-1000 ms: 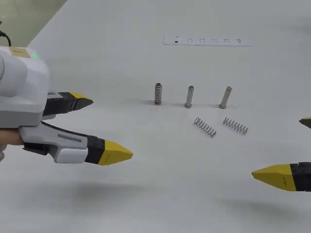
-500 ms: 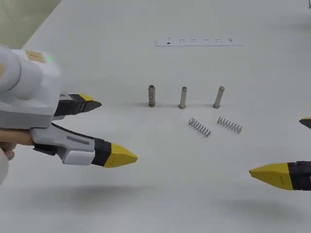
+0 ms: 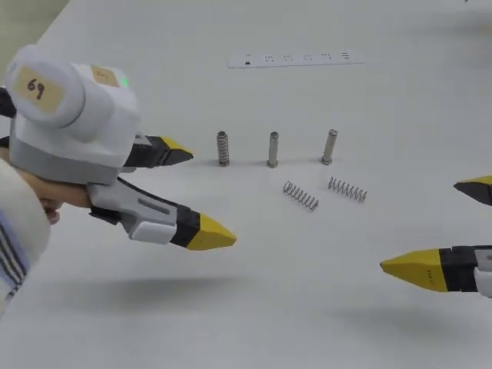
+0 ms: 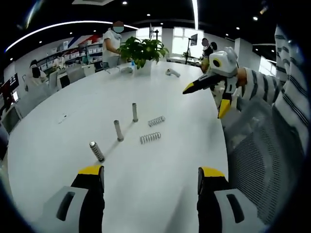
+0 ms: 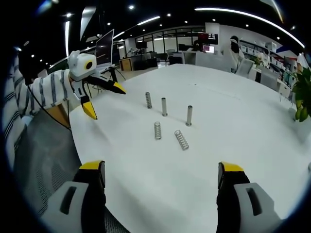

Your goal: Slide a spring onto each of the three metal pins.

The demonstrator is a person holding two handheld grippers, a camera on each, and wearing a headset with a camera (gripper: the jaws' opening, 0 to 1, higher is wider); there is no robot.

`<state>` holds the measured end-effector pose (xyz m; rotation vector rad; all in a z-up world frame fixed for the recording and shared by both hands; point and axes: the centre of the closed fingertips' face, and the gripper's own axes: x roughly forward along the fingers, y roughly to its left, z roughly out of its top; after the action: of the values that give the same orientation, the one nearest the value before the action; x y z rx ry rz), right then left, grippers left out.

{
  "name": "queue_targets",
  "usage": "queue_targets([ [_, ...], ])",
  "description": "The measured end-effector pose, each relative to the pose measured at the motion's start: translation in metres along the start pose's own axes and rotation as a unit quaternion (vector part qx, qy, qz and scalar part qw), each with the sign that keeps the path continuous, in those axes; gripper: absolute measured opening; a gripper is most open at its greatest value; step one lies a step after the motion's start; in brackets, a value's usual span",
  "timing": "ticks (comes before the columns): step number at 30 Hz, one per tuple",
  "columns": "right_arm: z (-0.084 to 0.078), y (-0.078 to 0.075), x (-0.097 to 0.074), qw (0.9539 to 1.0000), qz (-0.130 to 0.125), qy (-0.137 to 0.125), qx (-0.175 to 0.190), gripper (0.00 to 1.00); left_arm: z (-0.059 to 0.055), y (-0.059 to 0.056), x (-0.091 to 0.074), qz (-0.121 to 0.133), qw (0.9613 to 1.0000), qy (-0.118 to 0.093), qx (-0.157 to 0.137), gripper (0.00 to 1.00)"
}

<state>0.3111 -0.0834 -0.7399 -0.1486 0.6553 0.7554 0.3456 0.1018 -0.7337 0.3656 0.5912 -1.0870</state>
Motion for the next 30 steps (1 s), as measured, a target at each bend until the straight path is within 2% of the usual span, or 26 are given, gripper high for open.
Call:
queue_targets([
  [3, -0.001, 0.0, 0.0, 1.0, -0.004, 0.001, -0.003, 0.93, 0.004, 0.0, 0.008, -0.009, 1.0, 0.002, 0.001, 0.73],
  [4, -0.001, 0.001, 0.0, 1.0, -0.003, 0.002, -0.004, 0.93, 0.004, -0.002, 0.011, -0.02, 0.9998, 0.008, 0.004, 0.72],
  [6, -0.002, 0.002, 0.0, 1.0, -0.005, 0.004, -0.002, 0.94, 0.005, -0.004, 0.017, -0.031, 0.9991, 0.017, 0.023, 0.71],
  [10, -0.005, 0.004, 0.001, 1.0, -0.002, 0.008, 0.002, 0.93, 0.011, -0.004, 0.028, -0.048, 0.9978, 0.022, 0.041, 0.69],
  [14, -0.007, 0.005, 0.001, 0.9999, -0.001, 0.012, 0.003, 0.93, 0.015, -0.003, 0.04, -0.061, 0.9965, 0.026, 0.052, 0.65],
  [18, -0.008, 0.006, 0.0, 0.9999, -0.002, 0.01, 0.008, 0.93, 0.019, -0.004, 0.049, -0.073, 0.9956, 0.033, 0.049, 0.59],
  [23, -0.01, 0.006, -0.001, 0.9998, -0.004, 0.01, 0.016, 0.93, 0.025, -0.003, 0.065, -0.082, 0.9931, 0.037, 0.076, 0.55],
  [27, -0.011, 0.007, -0.002, 0.9998, -0.003, 0.01, 0.017, 0.93, 0.025, -0.002, 0.076, -0.086, 0.9913, 0.043, 0.09, 0.52],
  [30, -0.012, 0.009, -0.002, 0.9996, -0.002, 0.012, 0.024, 0.93, 0.021, -0.002, 0.082, -0.097, 0.9881, 0.062, 0.101, 0.47],
])
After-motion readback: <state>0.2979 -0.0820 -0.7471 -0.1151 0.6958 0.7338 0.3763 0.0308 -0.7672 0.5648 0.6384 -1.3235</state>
